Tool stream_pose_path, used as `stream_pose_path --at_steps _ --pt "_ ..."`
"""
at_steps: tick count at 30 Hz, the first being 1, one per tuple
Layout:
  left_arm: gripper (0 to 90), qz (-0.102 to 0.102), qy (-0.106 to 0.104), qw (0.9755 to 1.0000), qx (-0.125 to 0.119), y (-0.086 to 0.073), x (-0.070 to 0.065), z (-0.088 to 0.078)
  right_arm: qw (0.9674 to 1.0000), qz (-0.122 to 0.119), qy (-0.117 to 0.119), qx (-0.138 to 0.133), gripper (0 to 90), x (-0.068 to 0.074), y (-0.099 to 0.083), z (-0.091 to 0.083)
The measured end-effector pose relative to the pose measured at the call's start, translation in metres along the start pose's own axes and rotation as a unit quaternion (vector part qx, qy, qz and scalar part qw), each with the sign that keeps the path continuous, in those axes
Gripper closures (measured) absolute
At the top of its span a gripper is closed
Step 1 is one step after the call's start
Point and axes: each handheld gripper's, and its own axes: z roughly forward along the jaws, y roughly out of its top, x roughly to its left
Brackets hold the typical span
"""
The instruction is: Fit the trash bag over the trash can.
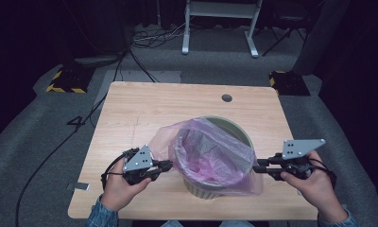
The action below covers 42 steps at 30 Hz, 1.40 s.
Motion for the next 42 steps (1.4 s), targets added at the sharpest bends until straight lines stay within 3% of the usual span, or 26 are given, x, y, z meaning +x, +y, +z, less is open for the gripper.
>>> stream_pose_path --at_steps 3,7,9,12,17,23,27,31,35,37,40,42 --pt "86.3 -0.002 0.003 1.0 -0.005 -0.001 0.002 0.0 0.9993 0.011 -0.033 0.01 90.0 -0.014 0.002 0.003" --pt "86.6 -0.012 0.012 0.9997 -0.016 -0.005 0.009 0.002 0.9981 0.036 -0.048 0.012 90.0 -0.039 -0.003 0.012" --pt "87.4 -0.016 0.01 0.9997 -0.018 -0.007 0.012 0.003 0.997 0.046 -0.057 0.026 90.0 -0.05 -0.008 0.022" --pt "87.8 -0.017 0.01 0.9997 -0.011 -0.009 0.014 0.006 0.995 0.067 -0.056 0.048 90.0 -0.064 -0.021 0.039" --pt "88.5 -0.025 0.011 0.9996 -0.009 -0.012 0.018 0.007 0.9905 0.118 -0.041 0.058 90.0 -0.085 -0.047 0.06" --pt "88.8 -0.041 0.016 0.9989 -0.017 -0.021 0.022 0.011 0.9851 0.145 -0.03 0.087 90.0 -0.088 -0.075 0.08" --pt "89.5 -0.046 0.012 0.9986 -0.021 -0.024 0.023 0.014 0.9852 0.155 -0.024 0.069 90.0 -0.083 -0.084 0.078" --pt "89.8 -0.054 0.021 0.9983 -0.003 -0.026 0.027 0.021 0.986 0.146 -0.039 0.07 90.0 -0.08 -0.08 0.071" --pt "89.8 -0.067 0.032 0.997 0.022 -0.036 0.033 0.03 0.9879 0.138 -0.054 0.045 87.6 -0.079 -0.07 0.064" --pt "89.8 -0.076 0.033 0.9963 0.023 -0.039 0.035 0.034 0.9872 0.134 -0.081 0.028 83.5 -0.083 -0.064 0.063" --pt "89.8 -0.061 0.037 0.997 0.031 -0.036 0.029 0.038 0.9867 0.135 -0.089 0.018 87.9 -0.09 -0.058 0.071" --pt "89.7 -0.051 0.037 0.9976 0.031 -0.033 0.026 0.04 0.9876 0.131 -0.078 0.036 90.0 -0.094 -0.058 0.081"
